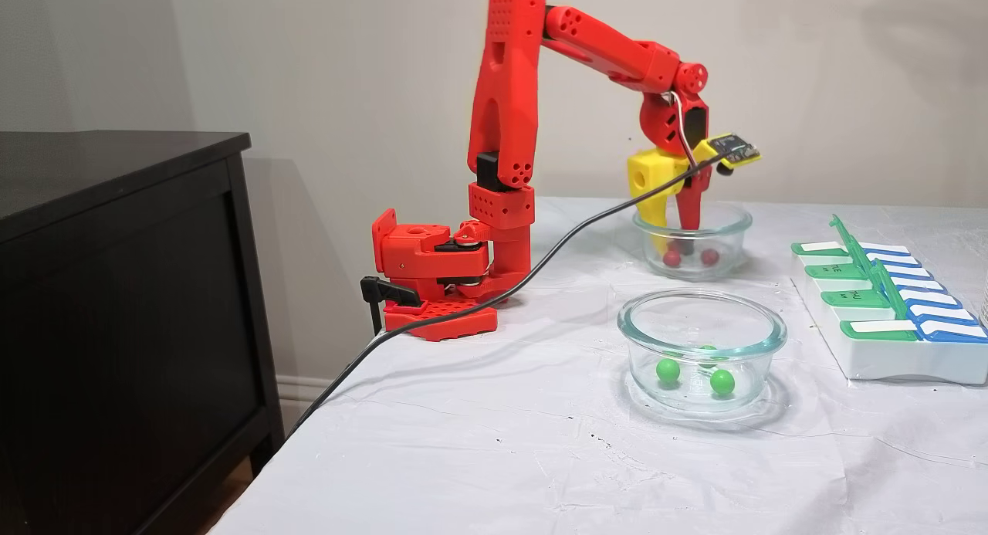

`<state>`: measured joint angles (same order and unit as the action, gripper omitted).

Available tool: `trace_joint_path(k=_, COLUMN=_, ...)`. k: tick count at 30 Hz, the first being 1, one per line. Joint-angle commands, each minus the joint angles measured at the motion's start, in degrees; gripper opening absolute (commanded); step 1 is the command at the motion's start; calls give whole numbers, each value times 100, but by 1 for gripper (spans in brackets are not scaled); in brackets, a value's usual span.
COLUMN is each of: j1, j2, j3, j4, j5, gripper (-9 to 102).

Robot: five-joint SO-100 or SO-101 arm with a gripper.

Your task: Sort medicines into box.

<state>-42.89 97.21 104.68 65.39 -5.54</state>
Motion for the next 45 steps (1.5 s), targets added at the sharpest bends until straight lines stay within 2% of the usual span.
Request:
trace_joint_path(k=1, j1=-132, j2=114, j3=-272, j4=97, j5=26, gripper=17)
trace_joint_path(k=7, j1=-290, j2=193, j3=-246, j4=299, j5=70, gripper=14)
trace_joint_path(k=18, j1=-308, j2=185, j3=-360, j4=352, j5=132, gripper=0)
trace_joint_path(k=24, j1=-290, j2=202, j3=-457, j4=431, j5=35, gripper=0)
trace_joint_path(k=31, j1=0, j2=993, j3=-62, j4=-193, j5=-79, gripper=0)
trace_joint_path(k=45, j1=545, j2=1960, j3=-246, j4=79, j5=-396, gripper=0)
